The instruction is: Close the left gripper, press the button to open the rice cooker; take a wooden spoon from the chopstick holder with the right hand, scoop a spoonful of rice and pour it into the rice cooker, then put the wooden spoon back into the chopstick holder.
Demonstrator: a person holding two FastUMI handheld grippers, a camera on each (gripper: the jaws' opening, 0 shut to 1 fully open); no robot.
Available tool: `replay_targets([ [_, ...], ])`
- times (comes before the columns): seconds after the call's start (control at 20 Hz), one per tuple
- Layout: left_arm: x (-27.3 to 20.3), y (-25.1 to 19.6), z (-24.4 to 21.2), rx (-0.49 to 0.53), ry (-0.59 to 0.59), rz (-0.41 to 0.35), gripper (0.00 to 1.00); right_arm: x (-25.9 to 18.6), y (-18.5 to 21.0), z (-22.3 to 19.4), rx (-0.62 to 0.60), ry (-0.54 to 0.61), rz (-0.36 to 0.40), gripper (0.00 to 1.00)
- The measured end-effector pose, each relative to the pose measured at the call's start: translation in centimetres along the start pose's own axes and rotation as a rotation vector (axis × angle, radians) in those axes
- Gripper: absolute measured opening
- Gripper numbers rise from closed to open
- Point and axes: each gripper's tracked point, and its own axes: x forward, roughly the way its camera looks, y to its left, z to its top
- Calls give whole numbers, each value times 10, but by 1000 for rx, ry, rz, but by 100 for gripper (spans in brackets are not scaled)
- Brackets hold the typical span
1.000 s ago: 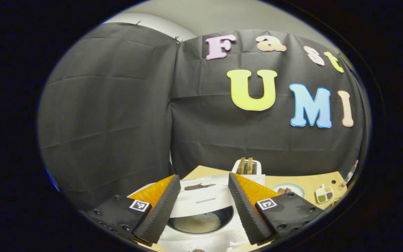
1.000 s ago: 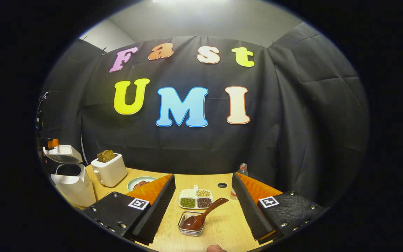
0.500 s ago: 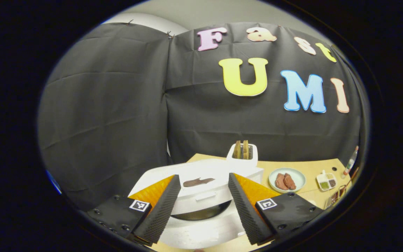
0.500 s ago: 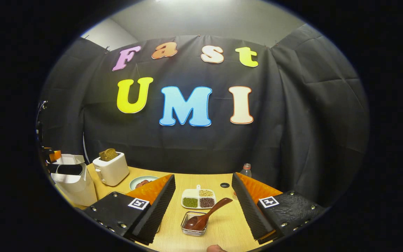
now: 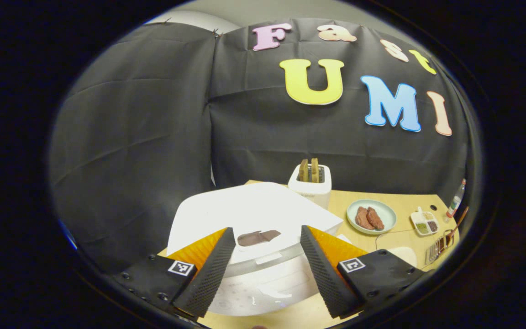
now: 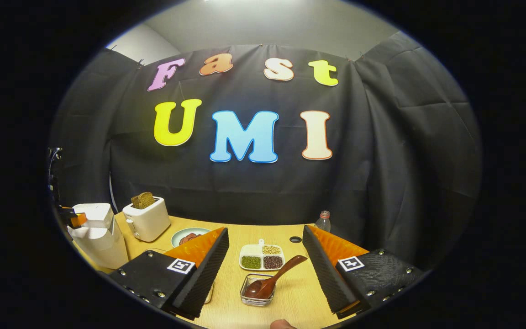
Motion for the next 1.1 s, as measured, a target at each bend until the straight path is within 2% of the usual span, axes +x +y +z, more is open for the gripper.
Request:
replay_targets([
  [0.35,10,-2,-16,-20,81,-55,99,-7,-3,-2,3,3,-17,98],
  [0.4,7,-2,-14,-37,84,-59,93,-7,-3,-2,8,-1,-19,98],
  [0.45,10,-2,-14,-32,75,-58,100,-8,-3,-1,16,-5,-18,98],
  [0.6,8,-5,-5,-27,22,-58,96,-12,0,4,28,-19,-10,98],
  [0.7,6,-8,-3,-45,11,-55,100,-16,-1,11,25,-36,-8,98],
  [0.75,2,-5,1,-32,-4,-39,96,-17,0,12,26,-39,-6,98],
  [0.85,-13,-7,27,3,-94,-38,99,-20,3,19,36,-51,2,98],
  [0.9,-25,-10,44,26,-151,-43,92,-22,5,23,40,-56,8,98],
  [0.95,-39,-13,61,49,-215,-46,95,-25,8,26,44,-66,15,98],
  [1.1,-84,-31,105,98,-388,-75,95,-34,16,39,47,-100,30,98],
])
